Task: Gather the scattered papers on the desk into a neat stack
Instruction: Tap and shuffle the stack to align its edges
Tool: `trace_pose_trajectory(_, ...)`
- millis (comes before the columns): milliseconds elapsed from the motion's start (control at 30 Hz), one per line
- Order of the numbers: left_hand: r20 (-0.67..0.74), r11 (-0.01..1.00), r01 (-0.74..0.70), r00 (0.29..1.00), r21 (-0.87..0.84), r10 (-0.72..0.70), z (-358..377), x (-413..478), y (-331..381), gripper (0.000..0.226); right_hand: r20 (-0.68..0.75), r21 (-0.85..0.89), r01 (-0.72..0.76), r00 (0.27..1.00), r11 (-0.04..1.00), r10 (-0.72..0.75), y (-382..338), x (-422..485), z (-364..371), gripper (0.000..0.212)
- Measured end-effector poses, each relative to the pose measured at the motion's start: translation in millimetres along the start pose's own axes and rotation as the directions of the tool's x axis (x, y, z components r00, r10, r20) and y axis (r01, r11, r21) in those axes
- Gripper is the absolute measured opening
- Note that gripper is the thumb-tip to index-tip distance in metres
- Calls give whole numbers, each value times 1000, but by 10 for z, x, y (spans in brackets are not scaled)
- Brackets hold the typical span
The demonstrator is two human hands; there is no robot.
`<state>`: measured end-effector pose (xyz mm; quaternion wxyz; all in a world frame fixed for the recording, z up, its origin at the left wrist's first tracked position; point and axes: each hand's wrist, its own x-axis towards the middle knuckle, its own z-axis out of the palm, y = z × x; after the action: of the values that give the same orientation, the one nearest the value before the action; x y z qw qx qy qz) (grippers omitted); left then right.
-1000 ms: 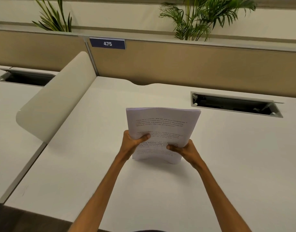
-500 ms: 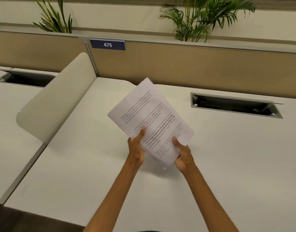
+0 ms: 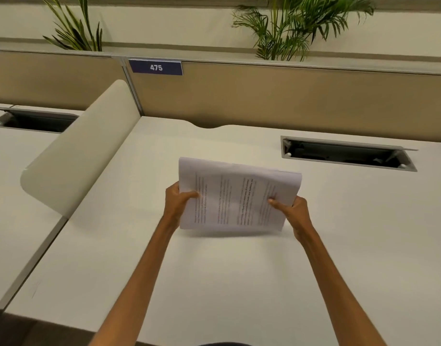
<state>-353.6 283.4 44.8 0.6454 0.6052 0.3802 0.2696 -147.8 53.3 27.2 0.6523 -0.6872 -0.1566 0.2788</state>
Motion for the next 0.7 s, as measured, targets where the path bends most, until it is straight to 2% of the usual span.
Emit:
trace_pose_trajectory(233,-54,987,-159,986,-31,157,85,-22,-27,28,-68,25,104,992,994,-102,-83,-59,-39,28)
trace_pose_trajectory(367,-77,993,-117,990,-10,115,173,-70,-193,36,-118,-21,56,991,998,-58,88,-63,8,30)
trace_pose_trajectory(433,-80,994,-108,991,17,109,195,-97,-283,32,-130,-58,28,991,998,-35,153,-62,8,31)
trace_pose_trajectory(600,-130,984,-179,976,-7,177,189,-66,-314,31,-167,-34,128,977,991,-132,132,-37,-36,34)
trace_pose_trajectory(700,-117,984,-174,977,33,176,244,-87,-336,34,-173,-62,116,977,991,-125,173,-45,4,31)
